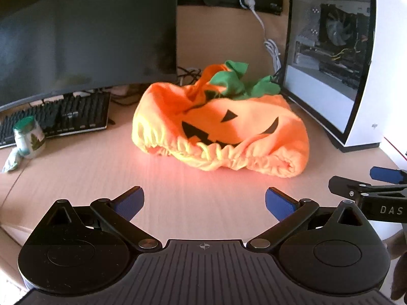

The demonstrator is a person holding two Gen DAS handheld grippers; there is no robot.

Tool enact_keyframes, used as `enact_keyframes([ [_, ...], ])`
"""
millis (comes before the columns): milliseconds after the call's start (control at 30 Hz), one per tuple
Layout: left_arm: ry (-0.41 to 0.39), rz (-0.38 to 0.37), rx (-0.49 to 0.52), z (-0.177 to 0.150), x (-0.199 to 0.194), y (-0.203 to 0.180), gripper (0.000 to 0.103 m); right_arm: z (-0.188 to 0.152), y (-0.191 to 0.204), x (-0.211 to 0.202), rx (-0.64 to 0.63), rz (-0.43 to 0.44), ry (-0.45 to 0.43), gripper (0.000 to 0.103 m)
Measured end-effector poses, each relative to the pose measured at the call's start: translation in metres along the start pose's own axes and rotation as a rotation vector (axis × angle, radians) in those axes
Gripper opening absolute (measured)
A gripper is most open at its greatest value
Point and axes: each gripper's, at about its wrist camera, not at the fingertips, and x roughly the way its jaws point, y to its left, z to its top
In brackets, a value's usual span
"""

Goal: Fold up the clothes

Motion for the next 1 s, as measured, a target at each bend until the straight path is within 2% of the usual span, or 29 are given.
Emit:
enact_keyframes([
  [133,-0.023,0.021,0.046,-0.009,-0.006,-0.013,0.103,0.001,-0.001,0.007,-0.023,0.001,-0.027,0.103],
  [267,0.027,0.002,-0.017,-0.004,-0.009,-0.012,0.103,-0.005,-0.002,-0.011,-0.056,0.01,-0.078,0.103],
  [400,0.057,-0.019,-0.079,-0.004,-0.009,-0.014,0.103,-0.002,-0.008,-0.014,-0.071,0.008,-0.045,0.103],
  [1000,0.06,-0.014,-0.072,-0.004,-0.009,-0.025,0.103,-0.001,-0.012,-0.022,-0.063,0.013,-0.073,0.103],
])
